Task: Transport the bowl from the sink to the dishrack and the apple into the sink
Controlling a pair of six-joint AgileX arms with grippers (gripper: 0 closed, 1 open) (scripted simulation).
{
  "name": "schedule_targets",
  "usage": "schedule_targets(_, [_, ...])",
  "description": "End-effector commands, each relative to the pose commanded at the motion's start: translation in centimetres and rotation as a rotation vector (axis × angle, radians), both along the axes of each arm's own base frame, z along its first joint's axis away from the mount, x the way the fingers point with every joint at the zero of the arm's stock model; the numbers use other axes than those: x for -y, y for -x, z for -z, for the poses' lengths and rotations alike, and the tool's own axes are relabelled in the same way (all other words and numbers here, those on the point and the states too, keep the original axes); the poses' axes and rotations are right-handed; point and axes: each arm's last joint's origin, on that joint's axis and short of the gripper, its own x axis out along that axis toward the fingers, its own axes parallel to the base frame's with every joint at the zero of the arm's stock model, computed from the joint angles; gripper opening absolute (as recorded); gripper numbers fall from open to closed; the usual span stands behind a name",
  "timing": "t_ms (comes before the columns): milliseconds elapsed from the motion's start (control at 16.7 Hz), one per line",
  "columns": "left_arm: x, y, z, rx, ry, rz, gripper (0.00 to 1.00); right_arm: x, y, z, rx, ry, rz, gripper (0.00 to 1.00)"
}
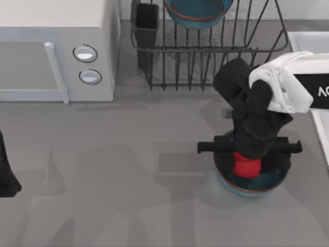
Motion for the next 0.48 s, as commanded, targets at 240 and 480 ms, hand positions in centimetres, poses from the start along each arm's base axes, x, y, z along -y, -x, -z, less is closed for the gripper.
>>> schedule_targets(240, [0.00, 0.00, 0.00, 0.000, 0.000, 0.000, 1.00, 0.00, 0.00, 0.00, 0.000, 0.000, 0.000, 0.00])
schedule_targets(480, [0.00, 0.00, 0.00, 0.000, 0.000, 0.000, 1.00, 0.00, 0.00, 0.00, 0.000, 0.000, 0.000, 0.00])
